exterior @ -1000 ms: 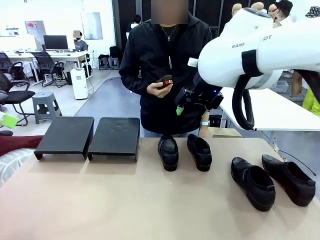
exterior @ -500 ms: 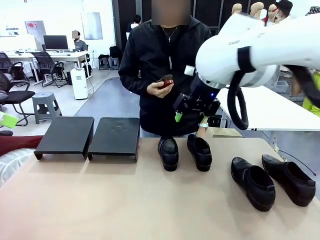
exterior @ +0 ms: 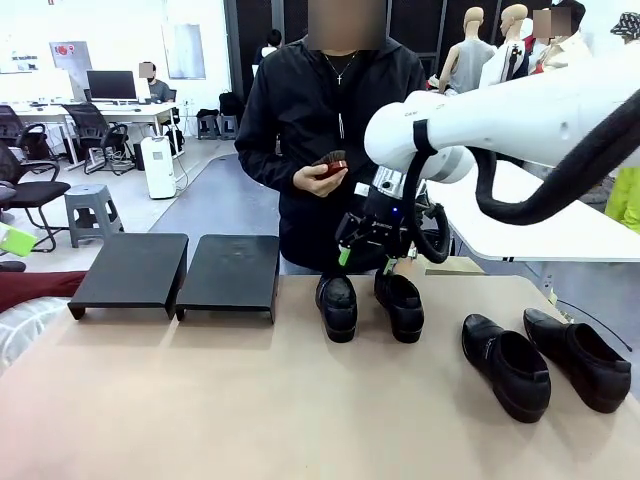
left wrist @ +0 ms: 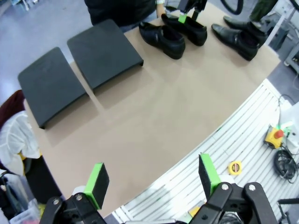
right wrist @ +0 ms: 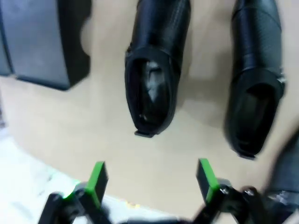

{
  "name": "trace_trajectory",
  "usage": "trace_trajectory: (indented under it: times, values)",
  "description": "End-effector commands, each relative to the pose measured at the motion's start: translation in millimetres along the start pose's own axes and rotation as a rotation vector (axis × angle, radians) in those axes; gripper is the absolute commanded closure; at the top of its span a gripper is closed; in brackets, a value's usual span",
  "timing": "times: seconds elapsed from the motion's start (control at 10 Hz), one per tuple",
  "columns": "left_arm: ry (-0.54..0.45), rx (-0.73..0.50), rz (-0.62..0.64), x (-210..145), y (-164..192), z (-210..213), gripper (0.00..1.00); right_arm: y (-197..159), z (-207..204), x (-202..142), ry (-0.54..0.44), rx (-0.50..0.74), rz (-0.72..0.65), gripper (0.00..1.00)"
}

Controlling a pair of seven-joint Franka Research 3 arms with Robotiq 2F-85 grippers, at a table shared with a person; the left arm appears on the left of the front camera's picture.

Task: Organize the shoes by placing them on the stand.
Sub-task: Pick up one Shoe and place it in the middle of the table.

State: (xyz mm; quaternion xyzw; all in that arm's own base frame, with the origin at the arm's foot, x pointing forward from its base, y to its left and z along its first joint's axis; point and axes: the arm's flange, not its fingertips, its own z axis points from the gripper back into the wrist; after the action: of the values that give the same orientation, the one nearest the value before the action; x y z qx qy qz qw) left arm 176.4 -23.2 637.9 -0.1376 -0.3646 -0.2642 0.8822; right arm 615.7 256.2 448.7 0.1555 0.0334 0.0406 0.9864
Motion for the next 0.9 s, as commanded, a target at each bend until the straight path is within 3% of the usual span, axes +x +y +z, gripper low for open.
trace_trajectory:
  times: [0.0,0.4,0.8]
  values:
    - [-0.010,-0.007,-0.001,0.2,0.9,-0.8,0.00,8.2,-7.1,26.5,0.023,-0.039,-0.085,0.00]
    - [-0.010,-0.007,-0.001,0.2,0.9,-0.8,0.00,-2.5,-52.8,55.2,0.041,-0.101,-0.148,0.00]
    - [-0.010,-0.007,-0.001,0.2,0.9,-0.8,0.00,-10.9,-82.4,54.0,0.033,-0.199,-0.202,0.00]
